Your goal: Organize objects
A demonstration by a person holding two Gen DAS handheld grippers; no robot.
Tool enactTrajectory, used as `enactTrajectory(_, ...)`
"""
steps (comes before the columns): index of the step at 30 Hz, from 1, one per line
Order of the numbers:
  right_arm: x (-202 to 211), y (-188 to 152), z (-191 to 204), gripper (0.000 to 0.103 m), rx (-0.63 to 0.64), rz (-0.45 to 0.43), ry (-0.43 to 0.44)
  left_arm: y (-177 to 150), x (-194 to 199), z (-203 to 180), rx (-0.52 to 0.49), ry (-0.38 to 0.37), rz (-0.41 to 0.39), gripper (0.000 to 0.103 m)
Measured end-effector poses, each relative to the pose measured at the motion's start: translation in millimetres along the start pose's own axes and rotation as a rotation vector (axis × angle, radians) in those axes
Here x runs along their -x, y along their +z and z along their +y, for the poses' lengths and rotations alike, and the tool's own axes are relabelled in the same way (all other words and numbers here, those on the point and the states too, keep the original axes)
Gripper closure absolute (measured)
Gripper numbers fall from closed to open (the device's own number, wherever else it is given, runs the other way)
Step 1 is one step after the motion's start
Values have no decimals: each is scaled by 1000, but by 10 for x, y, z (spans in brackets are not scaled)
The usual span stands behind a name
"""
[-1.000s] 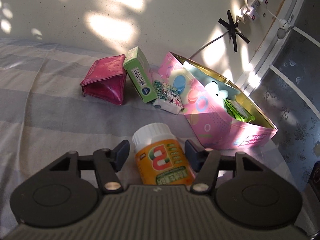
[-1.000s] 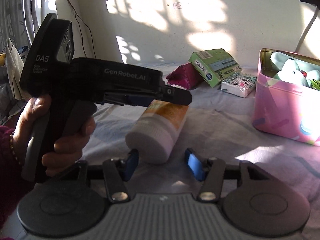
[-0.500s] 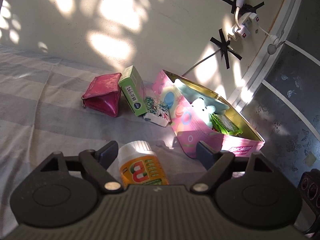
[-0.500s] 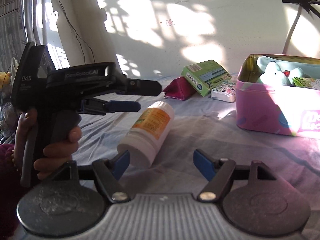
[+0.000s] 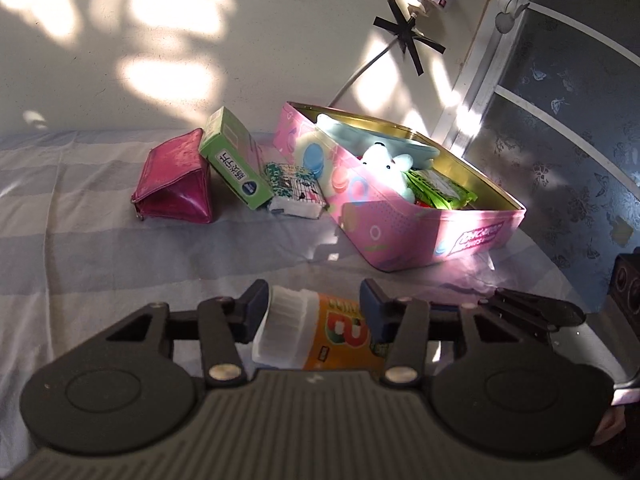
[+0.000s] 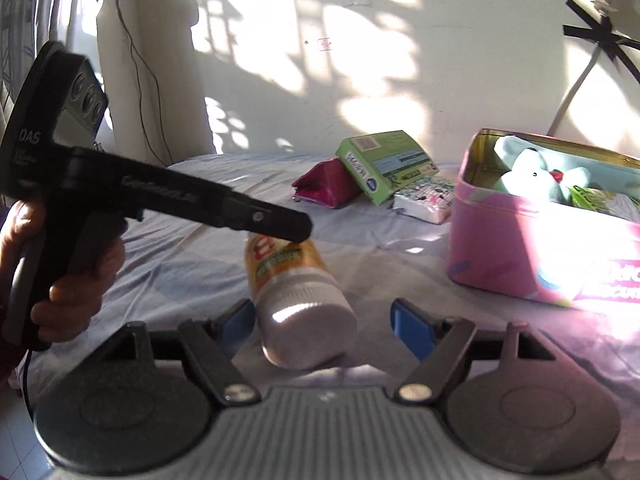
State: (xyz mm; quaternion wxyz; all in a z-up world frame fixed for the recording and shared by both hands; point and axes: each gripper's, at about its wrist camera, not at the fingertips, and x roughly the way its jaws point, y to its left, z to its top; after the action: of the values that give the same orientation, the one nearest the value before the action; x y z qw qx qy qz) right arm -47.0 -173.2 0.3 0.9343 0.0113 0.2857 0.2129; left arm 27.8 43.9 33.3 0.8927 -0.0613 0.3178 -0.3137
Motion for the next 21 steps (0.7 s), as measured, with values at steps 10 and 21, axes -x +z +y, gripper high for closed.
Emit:
enactTrajectory(10,113,11,-271,25,-75,-1,22,-143,167,23,256,31,-60,15)
enactTrajectory(21,-94,4,-129,32,-30,26,61,-223,126,-167,270,-6,-29,54)
